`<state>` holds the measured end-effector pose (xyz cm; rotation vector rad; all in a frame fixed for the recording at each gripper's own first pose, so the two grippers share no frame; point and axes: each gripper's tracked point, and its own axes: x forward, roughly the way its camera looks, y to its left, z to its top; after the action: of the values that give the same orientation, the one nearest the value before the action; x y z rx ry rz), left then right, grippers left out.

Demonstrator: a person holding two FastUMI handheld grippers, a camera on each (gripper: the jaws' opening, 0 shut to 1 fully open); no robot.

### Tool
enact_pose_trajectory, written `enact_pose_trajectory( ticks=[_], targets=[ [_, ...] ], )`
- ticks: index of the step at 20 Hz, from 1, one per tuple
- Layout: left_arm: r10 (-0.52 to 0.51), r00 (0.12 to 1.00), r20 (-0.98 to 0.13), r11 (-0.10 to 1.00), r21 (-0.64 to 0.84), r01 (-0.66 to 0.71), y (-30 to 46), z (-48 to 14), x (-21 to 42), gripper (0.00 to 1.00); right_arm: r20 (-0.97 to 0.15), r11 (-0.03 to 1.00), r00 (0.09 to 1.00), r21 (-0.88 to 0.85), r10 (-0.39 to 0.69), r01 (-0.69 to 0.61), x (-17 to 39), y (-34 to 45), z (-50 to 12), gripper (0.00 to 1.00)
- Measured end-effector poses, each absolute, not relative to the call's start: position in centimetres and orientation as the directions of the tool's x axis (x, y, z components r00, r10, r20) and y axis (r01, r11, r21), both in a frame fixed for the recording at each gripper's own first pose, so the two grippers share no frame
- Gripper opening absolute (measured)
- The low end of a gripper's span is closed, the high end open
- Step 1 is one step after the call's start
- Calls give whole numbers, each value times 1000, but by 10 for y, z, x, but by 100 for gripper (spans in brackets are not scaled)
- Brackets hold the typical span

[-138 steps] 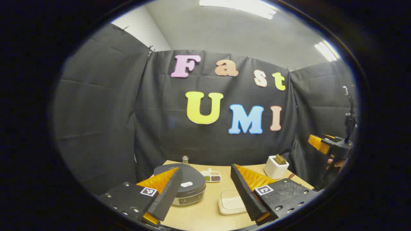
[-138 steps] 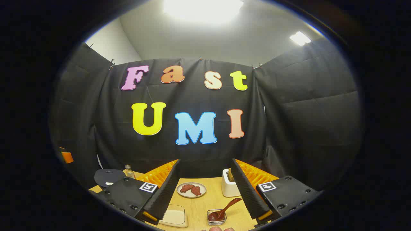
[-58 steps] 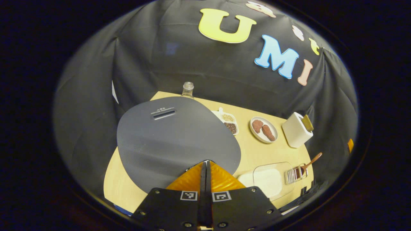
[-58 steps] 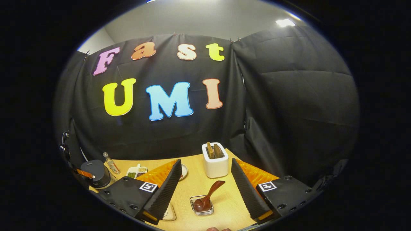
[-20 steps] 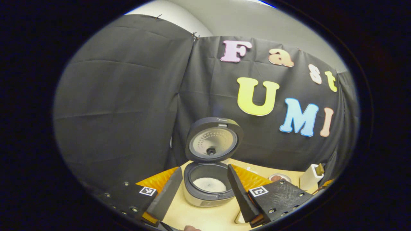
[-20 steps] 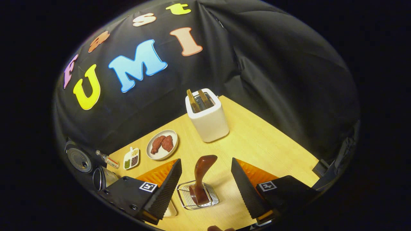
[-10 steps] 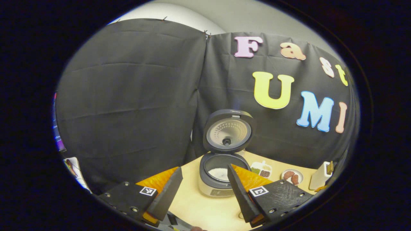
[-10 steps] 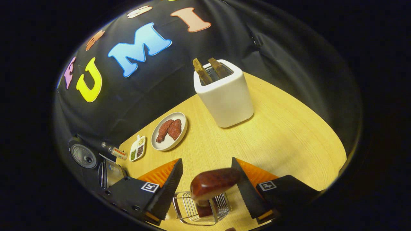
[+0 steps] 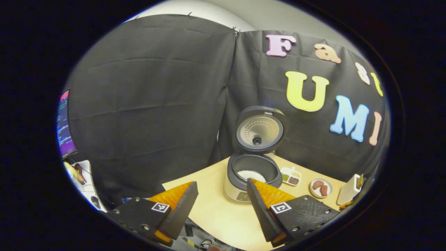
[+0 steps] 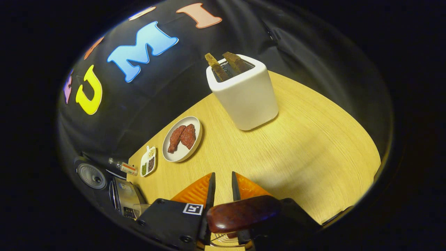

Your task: Close the left gripper, press the button to open the rice cooker; take a wooden spoon from the chopstick holder with the right hand, scoop a spoonful of rice and pour it into the rice cooker, then put the wooden spoon back into the chopstick holder.

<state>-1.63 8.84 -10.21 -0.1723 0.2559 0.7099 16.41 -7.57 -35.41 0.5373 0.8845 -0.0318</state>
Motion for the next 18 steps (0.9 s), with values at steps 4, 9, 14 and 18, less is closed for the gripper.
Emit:
enact_pose_trajectory(
  ticks=[4, 9, 14, 18],
  targets=[
    [563, 780, -274, 803, -44, -595, 95, -90, 4, 89, -723, 882, 676, 404, 144, 244, 159, -78, -325, 27],
    [488, 833, -260, 864, 7, -504, 104, -83, 24, 89, -667, 892, 742, 373, 66, 256, 158, -85, -280, 27],
    [375, 885, -276, 916, -34, -399, 101, -91, 54, 89, -574, 869, 817, 380, -47, 317, 152, -111, -221, 27],
    [276, 923, -268, 948, -79, -307, 96, -100, 78, 89, -521, 844, 845, 394, -122, 365, 128, -126, -182, 27]
  ],
)
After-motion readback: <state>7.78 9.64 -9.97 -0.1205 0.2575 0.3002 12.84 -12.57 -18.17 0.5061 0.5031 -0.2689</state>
